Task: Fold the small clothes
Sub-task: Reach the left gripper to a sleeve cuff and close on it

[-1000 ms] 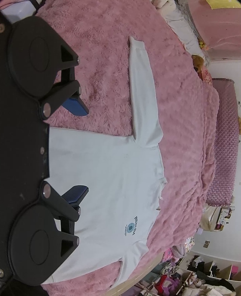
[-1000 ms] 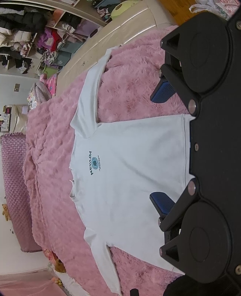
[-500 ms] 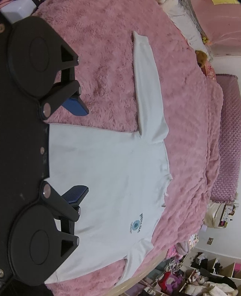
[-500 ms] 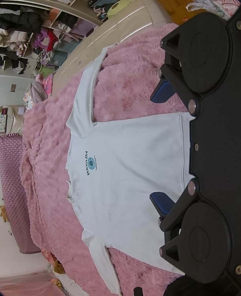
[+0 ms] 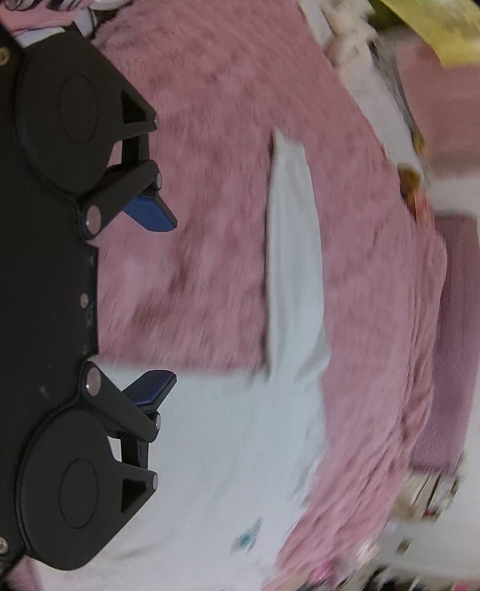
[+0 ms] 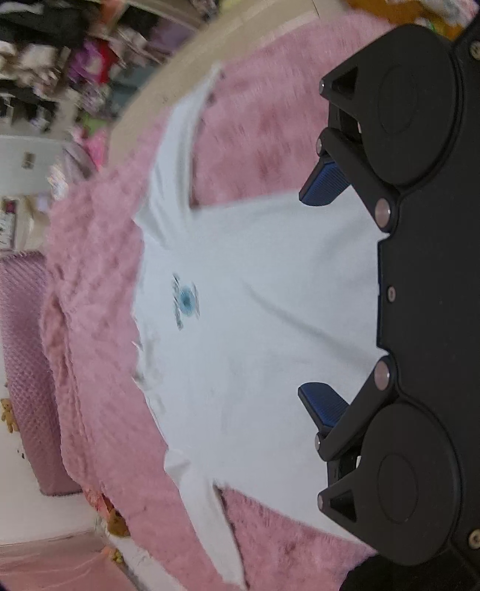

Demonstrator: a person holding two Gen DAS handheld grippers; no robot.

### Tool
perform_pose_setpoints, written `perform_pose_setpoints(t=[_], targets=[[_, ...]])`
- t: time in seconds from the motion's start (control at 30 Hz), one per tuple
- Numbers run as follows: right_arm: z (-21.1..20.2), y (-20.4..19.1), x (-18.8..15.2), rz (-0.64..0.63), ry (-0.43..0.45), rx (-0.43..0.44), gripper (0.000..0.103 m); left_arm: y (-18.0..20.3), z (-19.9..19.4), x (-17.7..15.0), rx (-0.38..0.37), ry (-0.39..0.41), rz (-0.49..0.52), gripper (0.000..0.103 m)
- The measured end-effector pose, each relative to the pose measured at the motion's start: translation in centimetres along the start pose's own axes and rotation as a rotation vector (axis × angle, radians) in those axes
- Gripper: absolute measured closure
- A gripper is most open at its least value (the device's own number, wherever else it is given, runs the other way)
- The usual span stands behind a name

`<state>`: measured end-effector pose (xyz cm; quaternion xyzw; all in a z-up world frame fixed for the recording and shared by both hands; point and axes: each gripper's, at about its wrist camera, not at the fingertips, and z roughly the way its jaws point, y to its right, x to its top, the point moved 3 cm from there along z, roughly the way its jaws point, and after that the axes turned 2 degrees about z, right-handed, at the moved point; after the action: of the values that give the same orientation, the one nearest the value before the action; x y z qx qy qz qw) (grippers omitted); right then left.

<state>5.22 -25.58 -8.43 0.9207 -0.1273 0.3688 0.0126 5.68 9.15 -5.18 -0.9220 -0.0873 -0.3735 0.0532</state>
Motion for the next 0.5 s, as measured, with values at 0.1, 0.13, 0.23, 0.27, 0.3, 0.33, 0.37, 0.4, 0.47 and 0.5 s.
perform_pose_setpoints(t=[0.1, 0.13, 0.23, 0.27, 0.3, 0.33, 0.37, 0.4, 0.47, 0.5], targets=[[2.6, -0.1, 0.6, 0.088, -0.029, -0.001, 0.003, -4.3, 2.7, 1.4, 0.117, 0.037, -0.019, 0.019], [3.3, 0.0, 0.9, 0.116, -0.011, -0.010, 0.003, -5.5, 3.8, 1.9, 0.154, 0.045, -0.022, 0.019], [4.3, -0.6, 2.5, 0.094, 0.100, -0.060, 0.003, -9.5, 7.7, 3.5, 0.229, 0.051, -0.066, 0.019], [4.6, -1.2, 3.0, 0.054, 0.142, -0.091, 0.002, -10.8, 9.3, 4.2, 0.237, 0.045, -0.098, 0.019], [5.1, -2.0, 3.7, 0.003, 0.173, -0.120, 0.003, -11.8, 10.7, 4.7, 0.236, 0.041, -0.126, 0.019], [5.6, -2.6, 4.3, -0.044, 0.190, -0.144, 0.003, -12.6, 12.1, 5.3, 0.234, 0.043, -0.152, 0.019], [6.6, -3.4, 5.0, -0.103, 0.198, -0.185, 0.003, -13.3, 13.6, 5.8, 0.228, 0.044, -0.174, 0.019], [7.6, -3.8, 5.7, -0.144, 0.190, -0.228, 0.003, -14.0, 15.2, 6.4, 0.231, 0.041, -0.194, 0.019], [9.3, -3.7, 6.8, -0.169, 0.190, -0.337, 0.003, -15.4, 18.4, 7.7, 0.238, 0.037, -0.229, 0.019], [9.9, -3.4, 7.4, -0.161, 0.189, -0.369, 0.003, -16.2, 20.0, 8.3, 0.245, 0.039, -0.258, 0.019]])
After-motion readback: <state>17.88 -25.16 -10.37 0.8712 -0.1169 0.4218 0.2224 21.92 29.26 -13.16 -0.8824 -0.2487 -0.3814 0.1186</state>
